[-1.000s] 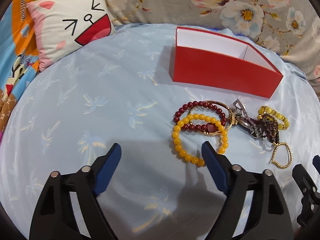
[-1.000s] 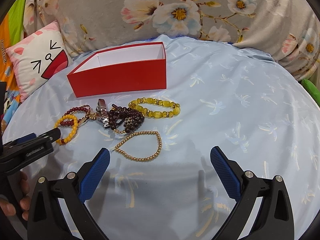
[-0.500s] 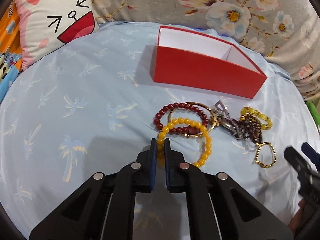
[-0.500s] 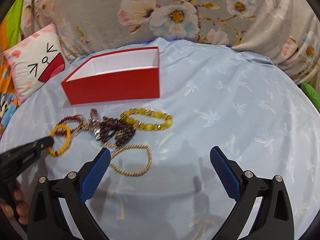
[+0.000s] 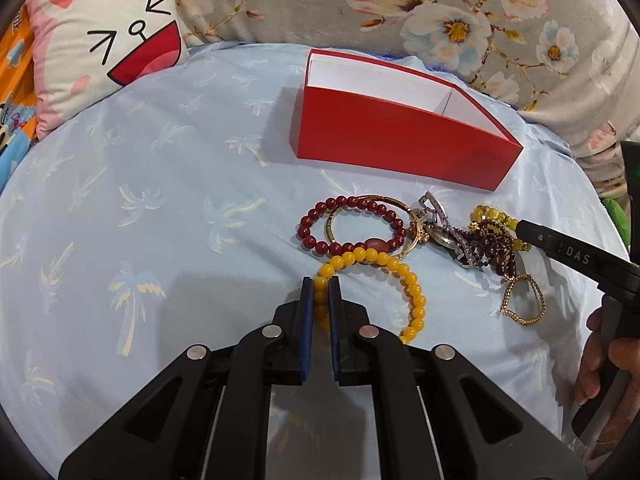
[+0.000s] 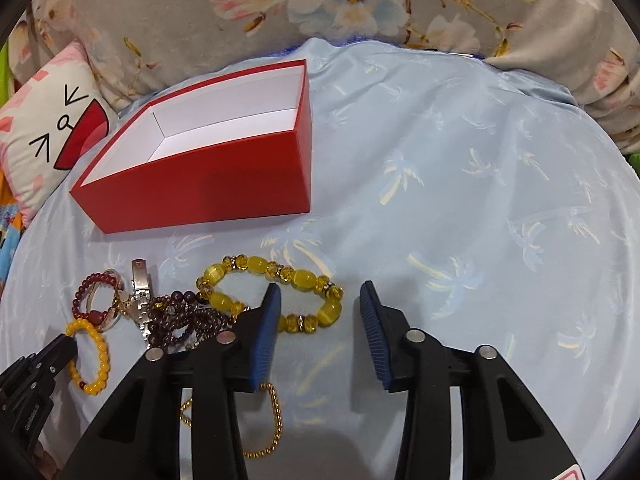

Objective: Organize jewelry
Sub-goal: 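Grasp the orange bead bracelet with the left tool while the right tool grasps the yellow glass bracelet, then carry both bracelets into the red box and open both tools to release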

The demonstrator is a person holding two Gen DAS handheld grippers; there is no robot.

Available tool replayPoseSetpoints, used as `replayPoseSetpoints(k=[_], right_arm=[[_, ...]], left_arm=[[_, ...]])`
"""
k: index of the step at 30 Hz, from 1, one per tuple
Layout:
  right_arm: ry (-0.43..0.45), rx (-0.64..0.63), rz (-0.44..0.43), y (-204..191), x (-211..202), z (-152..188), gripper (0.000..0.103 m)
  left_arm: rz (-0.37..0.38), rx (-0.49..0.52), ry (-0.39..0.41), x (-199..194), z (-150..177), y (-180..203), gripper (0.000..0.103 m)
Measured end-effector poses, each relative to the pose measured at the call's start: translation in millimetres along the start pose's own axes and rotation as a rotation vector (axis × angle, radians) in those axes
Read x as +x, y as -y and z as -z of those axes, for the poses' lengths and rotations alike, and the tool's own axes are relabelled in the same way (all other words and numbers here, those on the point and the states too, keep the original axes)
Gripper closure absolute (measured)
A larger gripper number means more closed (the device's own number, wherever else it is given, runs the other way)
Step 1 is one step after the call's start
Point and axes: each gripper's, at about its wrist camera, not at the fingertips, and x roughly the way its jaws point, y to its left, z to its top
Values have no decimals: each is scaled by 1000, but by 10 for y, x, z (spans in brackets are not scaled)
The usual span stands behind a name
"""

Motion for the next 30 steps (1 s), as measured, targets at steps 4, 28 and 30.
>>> replayPoseSetpoints(k=[4, 28, 30], right_arm=[[-4, -22, 16, -50, 64, -1, 77], [171, -89, -87, -161, -946, -721, 94], [188, -105, -98, -222, -962, -919, 94]], left_arm=[[5, 6, -1, 7, 5, 11, 96], [146, 107, 145, -773, -943, 214, 96], [160, 119, 169, -781, -1157, 270, 96]])
